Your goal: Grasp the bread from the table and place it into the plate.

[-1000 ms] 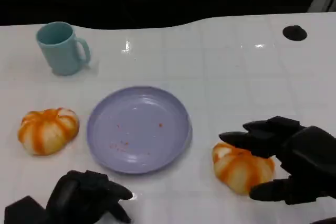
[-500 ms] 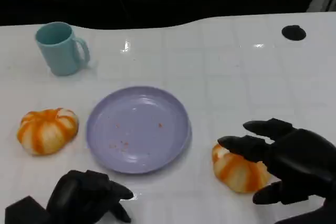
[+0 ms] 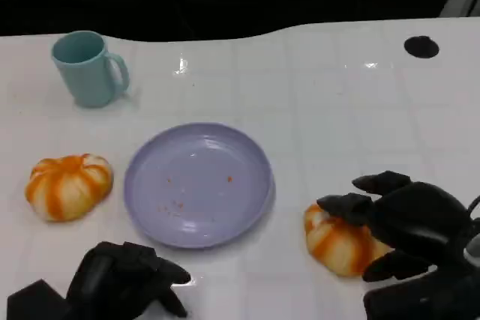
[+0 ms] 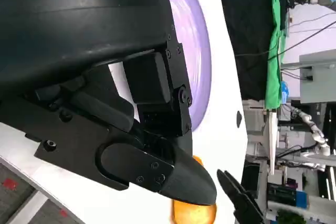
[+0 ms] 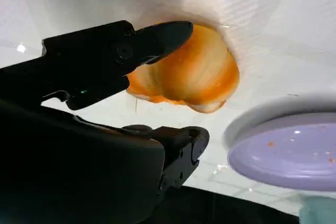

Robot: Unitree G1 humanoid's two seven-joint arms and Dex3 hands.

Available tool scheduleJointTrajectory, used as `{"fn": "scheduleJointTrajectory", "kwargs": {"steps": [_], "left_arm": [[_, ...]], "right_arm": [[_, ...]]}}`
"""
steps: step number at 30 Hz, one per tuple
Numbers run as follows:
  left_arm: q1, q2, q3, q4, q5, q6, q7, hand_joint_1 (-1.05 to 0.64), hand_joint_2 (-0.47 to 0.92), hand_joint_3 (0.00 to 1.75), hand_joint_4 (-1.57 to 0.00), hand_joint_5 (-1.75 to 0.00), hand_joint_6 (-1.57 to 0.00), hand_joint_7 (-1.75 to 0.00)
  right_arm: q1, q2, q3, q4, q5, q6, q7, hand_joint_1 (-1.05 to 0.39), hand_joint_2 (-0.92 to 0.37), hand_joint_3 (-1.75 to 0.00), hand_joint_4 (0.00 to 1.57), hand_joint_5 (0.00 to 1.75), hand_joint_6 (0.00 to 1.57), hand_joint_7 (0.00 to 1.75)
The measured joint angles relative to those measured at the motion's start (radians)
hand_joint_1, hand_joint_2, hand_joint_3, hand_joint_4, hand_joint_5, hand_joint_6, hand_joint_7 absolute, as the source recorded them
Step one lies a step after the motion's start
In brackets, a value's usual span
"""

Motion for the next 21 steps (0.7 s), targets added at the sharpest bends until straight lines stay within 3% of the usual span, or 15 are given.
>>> {"fn": "scheduleJointTrajectory", "kwargs": {"steps": [6, 9, 10, 11, 12, 14, 15, 17, 18, 19, 20, 21], "left_arm": [[0.001, -0.003, 0.000, -0.002, -0.001, 0.000, 0.000, -1.05, 0.92, 0.01, -1.42, -0.80, -1.57, -0.23], [0.003, -0.004, 0.000, -0.008, -0.001, 0.000, 0.002, -1.05, 0.92, 0.00, -1.42, -0.80, -1.57, -0.24], [0.003, -0.005, 0.000, -0.009, -0.001, 0.000, 0.003, -1.05, 0.92, 0.00, -1.42, -0.80, -1.57, -0.24], [0.003, -0.005, 0.000, -0.010, -0.001, 0.000, 0.004, -1.05, 0.92, 0.00, -1.42, -0.80, -1.57, -0.24], [0.004, -0.006, 0.000, -0.010, -0.001, 0.000, 0.004, -1.05, 0.92, 0.00, -1.42, -0.80, -1.57, -0.23], [0.004, -0.007, 0.000, -0.010, -0.001, 0.000, 0.004, -1.05, 0.92, 0.00, -1.42, -0.80, -1.57, -0.23], [0.004, -0.008, 0.000, -0.010, -0.001, 0.001, 0.004, -1.05, 0.91, 0.00, -1.42, -0.80, -1.57, -0.23], [0.004, -0.010, 0.000, -0.011, -0.001, 0.001, 0.004, -1.05, 0.91, 0.00, -1.42, -0.80, -1.57, -0.23], [0.004, -0.010, 0.000, -0.011, -0.002, 0.001, 0.004, -1.05, 0.92, 0.00, -1.42, -0.80, -1.57, -0.23], [0.004, -0.010, 0.001, -0.011, -0.001, 0.001, 0.004, -1.05, 0.92, 0.00, -1.42, -0.81, -1.57, -0.22], [0.004, -0.009, 0.001, -0.011, -0.001, 0.000, 0.004, -1.05, 0.92, 0.00, -1.42, -0.81, -1.57, -0.22], [0.004, -0.009, 0.001, -0.010, -0.001, 0.000, 0.004, -1.05, 0.92, 0.00, -1.42, -0.81, -1.57, -0.22]], "right_arm": [[-0.049, 0.014, 0.042, 0.066, 0.001, 0.028, 0.017, -0.49, -0.92, -0.01, 0.13, 0.15, 0.36, 0.05], [-0.077, 0.019, 0.059, 0.109, 0.002, 0.027, 0.012, -0.37, -0.92, -0.04, 0.46, 0.20, 0.61, 0.08], [-0.087, 0.021, 0.063, 0.128, 0.008, 0.019, 0.002, -0.27, -0.92, -0.07, 0.76, 0.27, 0.82, 0.12], [-0.093, 0.025, 0.065, 0.147, 0.019, 0.007, -0.014, -0.21, -0.92, -0.12, 0.91, 0.49, 0.99, 0.13], [-0.100, 0.031, 0.063, 0.173, 0.041, -0.012, -0.042, -0.18, -0.92, -0.15, 0.95, 0.68, 1.08, 0.12], [-0.110, 0.047, 0.054, 0.220, 0.081, -0.045, -0.104, -0.16, -0.91, -0.24, 0.95, 1.25, 1.27, 0.21], [-0.117, 0.053, 0.052, 0.243, 0.090, -0.062, -0.138, -0.15, -0.89, -0.28, 0.89, 1.54, 1.16, 0.66], [-0.128, 0.059, 0.053, 0.285, 0.093, -0.098, -0.215, -0.13, -0.84, -0.37, 0.84, 1.70, 0.89, 1.28], [-0.131, 0.061, 0.055, 0.302, 0.092, -0.112, -0.251, -0.12, -0.82, -0.41, 0.83, 1.72, 0.85, 1.37], [-0.135, 0.064, 0.057, 0.318, 0.091, -0.125, -0.285, -0.12, -0.76, -0.51, 0.83, 1.73, 0.88, 1.26], [-0.138, 0.068, 0.058, 0.333, 0.090, -0.138, -0.318, -0.12, -0.63, -0.71, 0.84, 1.73, 0.95, 1.05], [-0.139, 0.075, 0.059, 0.350, 0.090, -0.150, -0.354, -0.12, -0.56, -0.82, 0.85, 1.74, 0.99, 0.97]]}}
